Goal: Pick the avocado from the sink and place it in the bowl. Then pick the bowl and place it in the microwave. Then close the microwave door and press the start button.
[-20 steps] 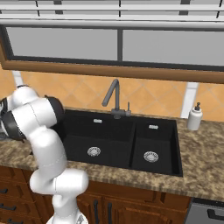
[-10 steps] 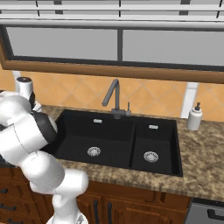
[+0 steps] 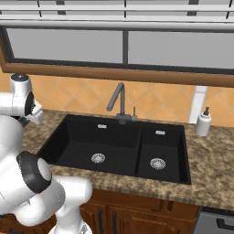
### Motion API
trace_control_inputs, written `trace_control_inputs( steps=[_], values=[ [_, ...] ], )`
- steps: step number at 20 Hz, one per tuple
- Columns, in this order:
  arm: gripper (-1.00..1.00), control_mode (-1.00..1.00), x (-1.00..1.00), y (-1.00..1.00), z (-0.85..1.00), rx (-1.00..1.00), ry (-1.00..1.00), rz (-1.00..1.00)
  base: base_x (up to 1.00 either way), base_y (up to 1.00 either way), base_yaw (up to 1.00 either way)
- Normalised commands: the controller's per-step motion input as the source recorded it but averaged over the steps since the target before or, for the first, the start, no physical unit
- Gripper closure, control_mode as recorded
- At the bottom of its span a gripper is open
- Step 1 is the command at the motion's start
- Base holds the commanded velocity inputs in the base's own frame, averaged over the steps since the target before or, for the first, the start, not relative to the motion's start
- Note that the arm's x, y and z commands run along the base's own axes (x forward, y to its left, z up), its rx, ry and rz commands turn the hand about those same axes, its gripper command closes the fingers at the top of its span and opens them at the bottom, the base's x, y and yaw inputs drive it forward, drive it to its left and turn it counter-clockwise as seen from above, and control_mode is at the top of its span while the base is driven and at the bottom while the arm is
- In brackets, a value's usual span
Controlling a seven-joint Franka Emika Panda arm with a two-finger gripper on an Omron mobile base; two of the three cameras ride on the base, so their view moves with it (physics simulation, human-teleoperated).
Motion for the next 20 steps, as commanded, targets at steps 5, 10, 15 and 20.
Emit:
trace_control_inputs(
  steps=[5, 10, 15, 20],
  values=[
    [1.00, -1.00, -0.50, -0.60, 0.57, 0.00, 0.00, -0.13, 0.00, 0.00, 0.00],
    [1.00, -1.00, -0.44, -0.63, 0.52, 0.01, 0.00, -0.14, 0.00, 0.00, 0.00],
    [1.00, -1.00, -0.27, -0.65, 0.27, 0.05, 0.00, -0.19, 0.00, 0.00, 0.00],
    [1.00, -1.00, -0.23, -0.54, 0.24, 0.06, 0.00, -0.20, 0.00, 0.00, 0.00]
  ],
)
